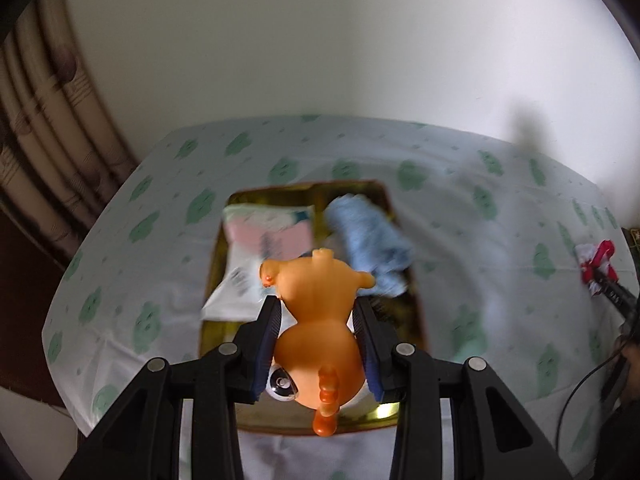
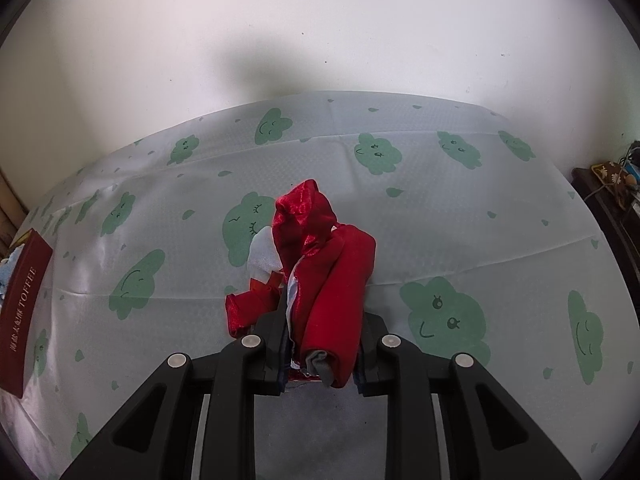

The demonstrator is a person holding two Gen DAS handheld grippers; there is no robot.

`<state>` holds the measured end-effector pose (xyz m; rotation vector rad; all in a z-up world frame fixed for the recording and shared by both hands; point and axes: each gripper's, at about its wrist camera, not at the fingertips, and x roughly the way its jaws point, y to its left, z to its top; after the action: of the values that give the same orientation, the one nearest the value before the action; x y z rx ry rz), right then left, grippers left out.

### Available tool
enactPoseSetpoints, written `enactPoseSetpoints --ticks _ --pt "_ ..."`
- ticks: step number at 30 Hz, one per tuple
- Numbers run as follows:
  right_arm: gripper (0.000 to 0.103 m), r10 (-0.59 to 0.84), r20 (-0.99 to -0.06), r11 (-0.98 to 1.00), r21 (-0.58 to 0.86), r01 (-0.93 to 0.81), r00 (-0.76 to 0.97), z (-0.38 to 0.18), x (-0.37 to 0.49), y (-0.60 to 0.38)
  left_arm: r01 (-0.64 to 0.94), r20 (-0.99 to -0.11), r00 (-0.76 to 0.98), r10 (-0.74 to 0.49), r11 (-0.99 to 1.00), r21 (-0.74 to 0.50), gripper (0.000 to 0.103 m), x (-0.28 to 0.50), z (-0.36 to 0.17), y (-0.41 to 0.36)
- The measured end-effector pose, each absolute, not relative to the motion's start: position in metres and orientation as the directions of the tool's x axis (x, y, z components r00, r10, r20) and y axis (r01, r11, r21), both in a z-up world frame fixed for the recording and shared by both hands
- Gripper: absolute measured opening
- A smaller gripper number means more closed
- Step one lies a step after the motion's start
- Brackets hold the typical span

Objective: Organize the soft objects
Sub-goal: 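Lower the orange duck into the gold tin and open the left gripper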

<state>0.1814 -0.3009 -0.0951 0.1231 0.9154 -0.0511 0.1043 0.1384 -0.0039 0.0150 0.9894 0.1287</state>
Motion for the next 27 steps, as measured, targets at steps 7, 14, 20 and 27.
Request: enactPoseSetpoints --ticks 7,14,20,27 --pt "0.023 -0.005 -0.792 0.993 0.069 0.097 0.61 -0.096 0.18 -0.298 -0.136 -0.847 0.519 0.113 0.99 0.049 0.039 0.089 -0.032 0.16" --pt "0.021 -0.011 -0.78 0.994 0.062 0.095 0.626 -0.086 0.175 -0.295 -0.146 -0.834 0.542 0.098 0.989 0.021 0.042 0.086 -0.039 0.17" --pt "0.02 0.017 -0.759 0.996 0.074 0.059 0.651 -0.064 0.17 -0.275 -0.142 -0.818 0.57 0.075 0.99 -0.009 0.049 0.078 -0.034 0.178" --pt "0.019 0.127 -0.719 0.992 0.106 -0.074 0.683 -0.026 0.165 -0.222 -0.18 -0.757 0.643 0.114 0.984 -0.004 0.052 0.063 -0.019 0.187"
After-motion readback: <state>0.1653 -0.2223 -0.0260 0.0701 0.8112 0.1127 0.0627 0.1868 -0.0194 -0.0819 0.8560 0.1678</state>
